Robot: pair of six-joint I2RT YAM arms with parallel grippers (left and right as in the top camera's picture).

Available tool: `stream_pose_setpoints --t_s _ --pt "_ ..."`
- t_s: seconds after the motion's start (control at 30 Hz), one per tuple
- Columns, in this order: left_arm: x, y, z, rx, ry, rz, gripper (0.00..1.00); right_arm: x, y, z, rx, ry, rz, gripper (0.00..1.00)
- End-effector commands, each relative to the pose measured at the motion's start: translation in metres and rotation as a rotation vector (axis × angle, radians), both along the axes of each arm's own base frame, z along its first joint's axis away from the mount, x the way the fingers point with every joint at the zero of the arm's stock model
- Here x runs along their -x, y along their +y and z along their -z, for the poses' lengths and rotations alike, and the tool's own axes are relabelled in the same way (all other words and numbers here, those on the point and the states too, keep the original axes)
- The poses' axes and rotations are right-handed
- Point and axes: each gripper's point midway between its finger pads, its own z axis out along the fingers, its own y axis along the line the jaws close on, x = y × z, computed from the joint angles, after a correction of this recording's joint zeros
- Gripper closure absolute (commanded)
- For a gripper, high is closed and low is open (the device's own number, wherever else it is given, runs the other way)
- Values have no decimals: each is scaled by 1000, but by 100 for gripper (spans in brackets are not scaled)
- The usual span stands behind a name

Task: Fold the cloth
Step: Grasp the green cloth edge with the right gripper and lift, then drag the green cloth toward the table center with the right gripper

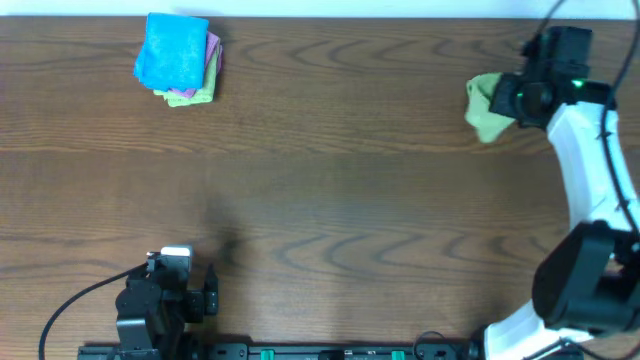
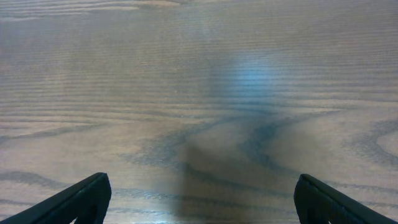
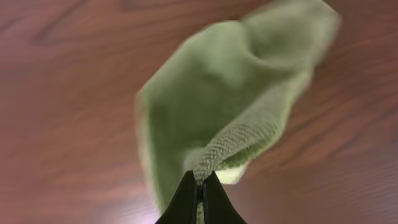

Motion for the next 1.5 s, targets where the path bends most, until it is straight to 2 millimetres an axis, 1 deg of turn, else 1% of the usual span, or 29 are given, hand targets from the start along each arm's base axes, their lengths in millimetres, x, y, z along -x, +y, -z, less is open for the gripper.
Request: stream_pose_setpoints --t_s 0.0,0.07,0.17,0.23,0.3,0.33,0.43,0.5,0.6,0.63,0.7,0.73,0.8,0.87,0.9,0.97,1.03,1.07,1.17,1.27,1.3,1.33,1.4,1.47 --pt "2 -1 7 -12 20 16 5 7 51 -24 -9 -31 -146 99" --pt "2 -1 7 -12 20 15 5 13 86 -27 -21 -27 -226 99" --pt "2 -1 7 -12 20 16 5 20 132 -29 -38 -30 -325 99" --pt "2 -1 7 -12 20 16 5 25 169 -32 -40 -52 -410 98" --pt "2 -1 7 -12 20 15 5 28 196 -36 -44 -79 -470 99" --pt "2 -1 7 -12 20 16 5 31 213 -38 -52 -92 -501 99" --pt "2 -1 7 -12 20 15 5 47 247 -38 -67 -83 -570 98" --pt "2 -1 7 -12 20 15 5 65 268 -33 -83 -48 -625 98" --pt "2 -1 7 -12 20 15 5 93 289 -22 -93 27 -685 98" --pt "2 -1 7 -12 20 15 5 106 296 -16 -86 69 -708 98" --pt "2 -1 7 -12 20 15 5 128 304 -3 -66 144 -749 97" --pt "2 -1 7 -12 20 16 5 139 305 4 -54 185 -764 89" --pt "2 -1 7 -12 20 15 5 161 303 21 -24 281 -787 63" --pt "2 -1 7 -12 20 16 5 180 294 40 7 365 -766 60" --pt "2 -1 7 -12 20 15 5 186 291 47 12 390 -747 57" --pt "2 -1 7 -12 20 16 5 191 286 55 13 418 -726 36" --pt "2 -1 7 -12 20 16 5 192 283 58 15 426 -721 31" --pt "2 -1 7 -12 20 16 5 190 284 57 14 421 -721 28" --pt "2 -1 7 -12 20 16 5 181 291 55 2 374 -726 24" --pt "2 -1 7 -12 20 15 5 163 297 52 12 289 -720 24" --pt "2 -1 7 -12 20 16 5 154 297 50 30 252 -710 24" --pt "2 -1 7 -12 20 16 5 140 295 47 69 190 -685 23" --pt "2 -1 7 -12 20 15 5 114 289 39 125 90 -630 22" --pt "2 -1 7 -12 20 15 5 93 281 35 156 28 -584 22"
